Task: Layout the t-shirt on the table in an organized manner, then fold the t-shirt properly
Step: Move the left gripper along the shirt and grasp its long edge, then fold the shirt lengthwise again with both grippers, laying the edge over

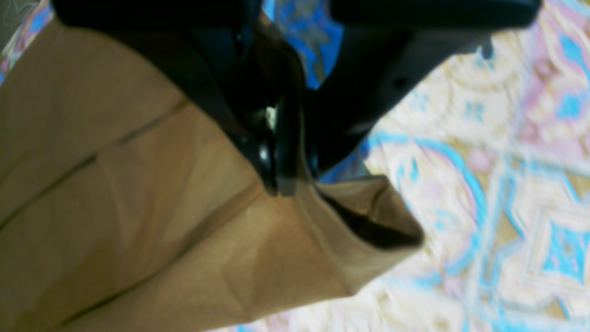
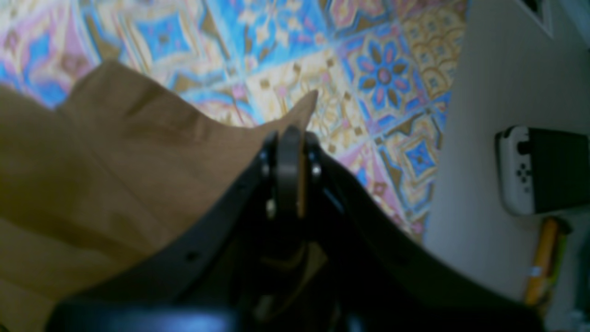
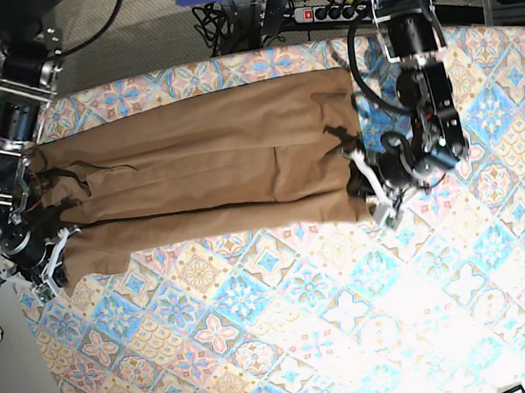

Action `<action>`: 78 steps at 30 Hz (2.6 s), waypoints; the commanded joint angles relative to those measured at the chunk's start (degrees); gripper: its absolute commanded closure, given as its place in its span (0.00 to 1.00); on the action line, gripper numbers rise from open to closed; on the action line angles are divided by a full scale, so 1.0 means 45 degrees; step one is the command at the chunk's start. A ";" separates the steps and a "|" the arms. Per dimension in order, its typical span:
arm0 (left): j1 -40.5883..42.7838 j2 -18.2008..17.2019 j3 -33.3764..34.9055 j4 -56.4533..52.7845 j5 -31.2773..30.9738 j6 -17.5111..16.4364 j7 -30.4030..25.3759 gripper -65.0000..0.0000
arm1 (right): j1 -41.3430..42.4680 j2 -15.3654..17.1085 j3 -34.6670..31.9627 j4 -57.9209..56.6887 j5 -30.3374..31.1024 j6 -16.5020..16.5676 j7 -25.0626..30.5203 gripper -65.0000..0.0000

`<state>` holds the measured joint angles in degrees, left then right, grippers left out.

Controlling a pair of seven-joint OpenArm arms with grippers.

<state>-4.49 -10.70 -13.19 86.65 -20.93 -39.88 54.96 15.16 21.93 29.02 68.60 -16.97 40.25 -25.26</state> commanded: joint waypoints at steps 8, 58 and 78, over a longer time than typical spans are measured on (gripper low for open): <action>0.1145 -0.0113 -0.0028 0.2478 -0.0165 -0.0027 -0.0208 1.00 | -0.0741 -0.0332 0.0966 0.1410 0.0089 -0.0055 0.0172 1.00; 0.3567 -0.2145 0.1339 0.5447 -0.0145 -0.0027 -0.0208 1.00 | -0.2948 -0.1543 0.4326 0.4986 0.0128 -0.0055 -0.1059 1.00; 0.4349 -0.2106 0.3156 0.5760 0.3625 -0.0027 -0.0228 1.00 | -0.3808 -0.2969 0.6299 0.5630 0.0069 -0.0055 -0.1040 1.00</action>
<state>15.53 -19.70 1.13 111.70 -4.84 -40.32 54.22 -2.11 7.05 56.93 93.17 -16.80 40.95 -30.89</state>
